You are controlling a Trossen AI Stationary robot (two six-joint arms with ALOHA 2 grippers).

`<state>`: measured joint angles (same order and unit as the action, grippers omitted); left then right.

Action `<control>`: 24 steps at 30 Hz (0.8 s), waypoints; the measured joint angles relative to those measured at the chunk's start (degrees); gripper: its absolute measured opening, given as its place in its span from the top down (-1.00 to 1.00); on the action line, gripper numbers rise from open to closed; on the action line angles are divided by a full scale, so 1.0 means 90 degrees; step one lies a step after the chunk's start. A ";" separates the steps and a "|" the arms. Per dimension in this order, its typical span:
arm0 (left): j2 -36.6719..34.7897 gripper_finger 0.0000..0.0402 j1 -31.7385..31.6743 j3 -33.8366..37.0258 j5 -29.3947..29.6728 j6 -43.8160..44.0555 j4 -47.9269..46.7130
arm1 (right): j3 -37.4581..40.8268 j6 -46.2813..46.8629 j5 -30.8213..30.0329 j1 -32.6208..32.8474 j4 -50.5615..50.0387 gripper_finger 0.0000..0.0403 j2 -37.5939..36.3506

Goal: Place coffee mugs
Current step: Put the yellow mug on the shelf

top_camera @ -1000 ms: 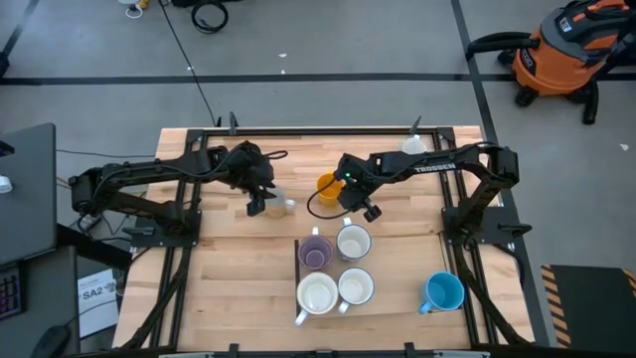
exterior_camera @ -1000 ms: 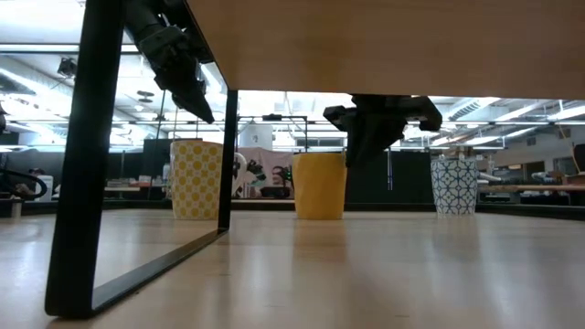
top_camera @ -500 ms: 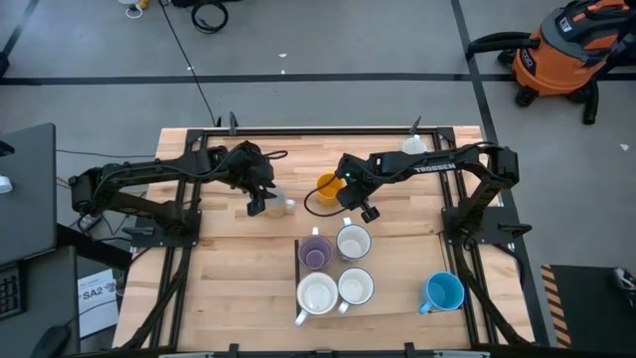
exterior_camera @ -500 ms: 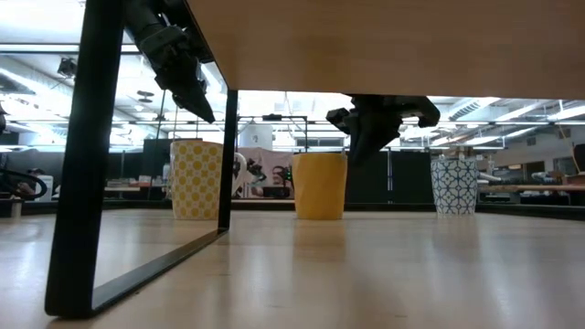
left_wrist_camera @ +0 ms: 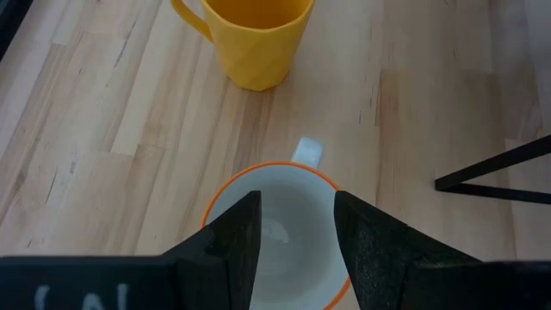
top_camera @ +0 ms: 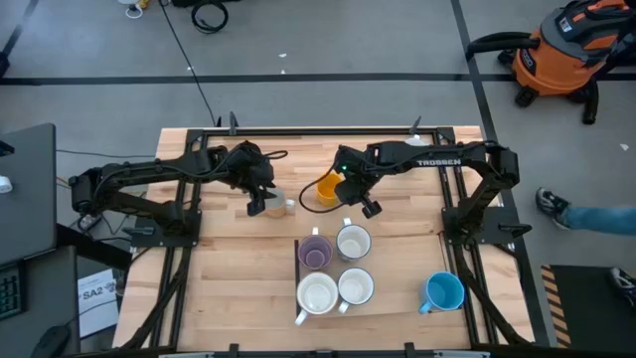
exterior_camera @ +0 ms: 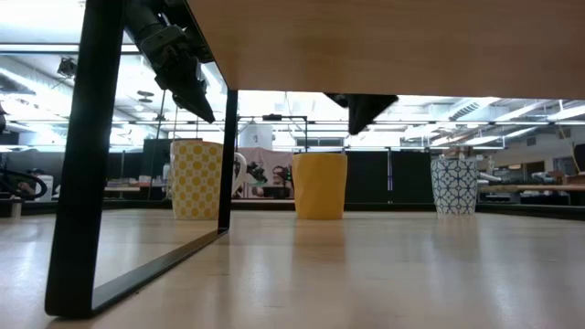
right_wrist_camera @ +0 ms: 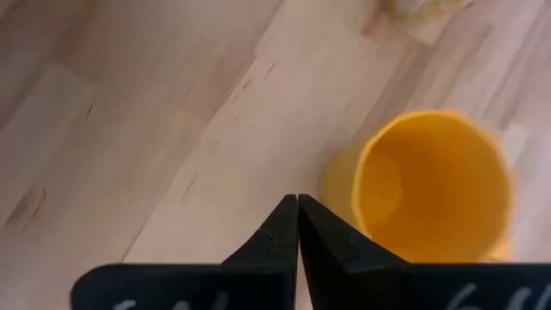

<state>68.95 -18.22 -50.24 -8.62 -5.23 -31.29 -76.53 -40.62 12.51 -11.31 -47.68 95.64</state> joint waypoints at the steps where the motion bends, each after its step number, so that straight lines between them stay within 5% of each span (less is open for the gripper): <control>1: 0.0000 0.22 0.0000 0.0000 0.0000 0.0000 0.0000 | -0.0096 0.0002 -0.0012 0.0000 -0.0053 0.93 0.0000; 12: 0.0000 0.22 0.0000 0.0000 0.0000 0.0000 0.0000 | -0.0435 0.0034 -0.1062 0.0000 -0.0001 0.81 -0.0005; 24: -0.0002 0.22 0.0002 0.0000 0.0000 0.0000 0.0000 | -0.0046 0.0014 -0.0605 0.0002 0.0436 0.35 -0.0007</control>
<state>68.93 -18.20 -50.24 -8.62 -5.23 -31.29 -76.94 -40.49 7.07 -11.29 -43.75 95.57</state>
